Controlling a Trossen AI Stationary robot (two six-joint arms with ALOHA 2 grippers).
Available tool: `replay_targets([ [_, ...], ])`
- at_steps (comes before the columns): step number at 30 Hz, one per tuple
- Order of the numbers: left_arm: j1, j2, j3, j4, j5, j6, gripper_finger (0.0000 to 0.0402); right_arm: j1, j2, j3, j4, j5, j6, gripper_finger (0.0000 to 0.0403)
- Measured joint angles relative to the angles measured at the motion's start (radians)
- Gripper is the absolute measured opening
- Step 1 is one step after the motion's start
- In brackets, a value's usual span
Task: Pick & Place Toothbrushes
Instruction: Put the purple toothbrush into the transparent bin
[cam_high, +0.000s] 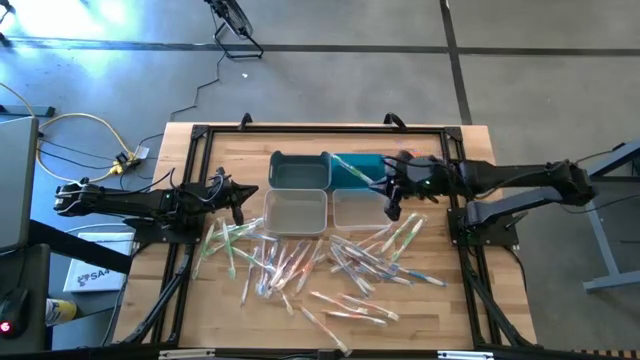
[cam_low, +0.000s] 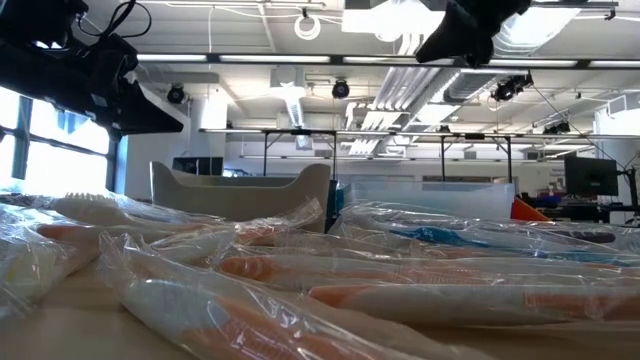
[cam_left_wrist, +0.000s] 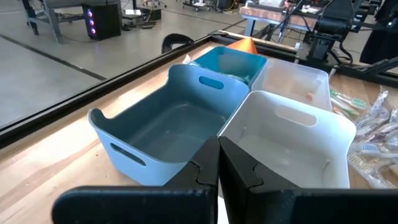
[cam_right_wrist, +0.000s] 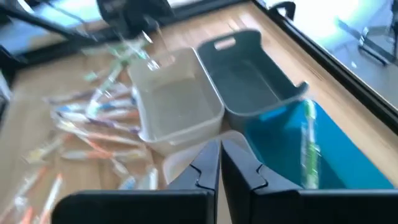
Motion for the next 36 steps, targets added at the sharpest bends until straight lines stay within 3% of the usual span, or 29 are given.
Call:
replay_targets([
  [14, 0.0, 0.0, 0.0, 0.007, 0.0, -0.024, 0.0, 0.119, -0.084, -0.396, 0.706, -0.001, -0.06, 0.0005],
  [36, 0.0, 0.0, 0.0, -0.054, 0.006, -0.081, 0.0, 0.121, -0.083, -0.44, 0.73, -0.016, -0.094, 0.0002],
])
